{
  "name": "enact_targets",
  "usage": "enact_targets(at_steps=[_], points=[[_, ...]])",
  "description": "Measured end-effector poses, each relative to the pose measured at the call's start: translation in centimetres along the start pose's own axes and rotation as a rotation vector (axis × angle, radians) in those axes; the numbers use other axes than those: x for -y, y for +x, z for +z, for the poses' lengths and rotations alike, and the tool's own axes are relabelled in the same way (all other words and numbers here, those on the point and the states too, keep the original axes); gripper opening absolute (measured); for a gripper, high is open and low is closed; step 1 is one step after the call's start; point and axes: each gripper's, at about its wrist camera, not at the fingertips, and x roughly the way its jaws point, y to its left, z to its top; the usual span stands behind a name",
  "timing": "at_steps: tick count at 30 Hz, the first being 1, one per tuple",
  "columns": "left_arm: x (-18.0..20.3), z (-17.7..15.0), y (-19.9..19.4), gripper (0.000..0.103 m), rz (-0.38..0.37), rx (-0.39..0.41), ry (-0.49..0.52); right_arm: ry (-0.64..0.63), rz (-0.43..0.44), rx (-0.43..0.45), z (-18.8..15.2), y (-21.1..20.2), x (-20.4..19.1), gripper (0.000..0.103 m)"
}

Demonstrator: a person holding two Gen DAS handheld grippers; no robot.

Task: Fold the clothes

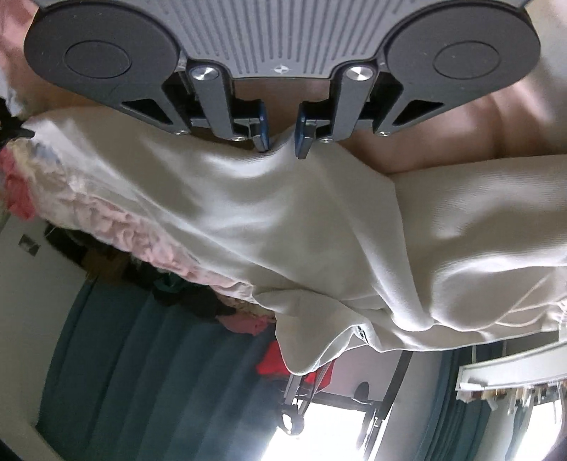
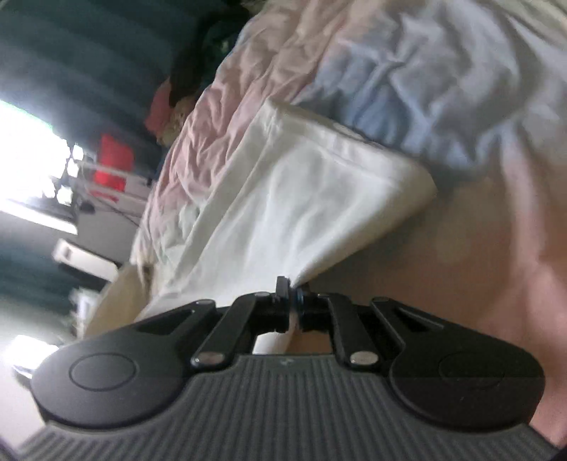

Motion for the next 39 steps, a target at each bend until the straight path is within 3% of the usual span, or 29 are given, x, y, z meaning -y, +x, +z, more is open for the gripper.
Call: enact_targets(at_steps=[3, 5, 7, 9, 12, 17, 20, 22, 27, 31, 34, 36, 39], points=[[0.2, 0.0, -0.5, 0.034, 0.032, 0.004, 0.017, 0.040, -0.006, -0.012, 0.0, 0.0, 1.0, 0.011], [0.4, 0.0, -1.0, 0.042, 0.063, 0.005, 0.010, 0.080, -0.001, -0.029, -0.2, 0.6, 1.4, 0.019], [0.1, -0.1, -1.8, 0.048, 0.072, -0.009, -0.030, 0.110, 0.030, -0.055, -0.6, 0.7, 1.7, 0.045], [-0.1, -0.1, -2.5, 0.051, 0.068, -0.021, -0.077, 0.133, 0.065, -0.045, -0.9, 0.2, 1.8, 0.060], [-1.0, 0.4, -3.4, 0.057, 0.074, -0.014, -0.130, 0.176, 0.056, 0.024, -0.6, -0.4, 2.3, 0.061], [-2.9, 1.3, -3.0, 0.063, 0.094, -0.029, -0.240, 0.298, 0.054, 0.091, 0.4, 0.4, 4.8, 0.055], [-5.0, 1.6, -3.3, 0.072, 0.115, -0.039, -0.355, 0.289, 0.033, 0.132, 1.1, 1.4, 4.9, 0.032], [-7.0, 1.7, -3.9, 0.080, 0.123, -0.043, -0.466, 0.249, 0.026, 0.162, 1.7, 1.6, 4.4, 0.008], [-13.4, 1.3, -6.5, 0.080, 0.125, 0.002, -0.799, 0.203, 0.103, 0.273, 2.8, -0.8, 3.5, 0.006], [-17.6, 1.0, -8.0, 0.073, 0.168, 0.110, -1.009, 0.177, 0.104, 0.381, 3.7, -2.5, 3.2, 0.005], [-20.0, 1.2, -8.2, 0.058, 0.208, 0.144, -1.100, 0.216, 0.099, 0.431, 4.4, -3.1, 4.2, 0.005], [-21.3, 1.7, -7.8, 0.039, 0.225, 0.116, -1.133, 0.218, 0.079, 0.448, 5.0, -3.0, 4.7, 0.005], [-22.1, 3.5, -8.5, 0.024, 0.255, 0.081, -1.075, 0.194, 0.031, 0.468, 5.8, -2.9, 5.5, 0.005]])
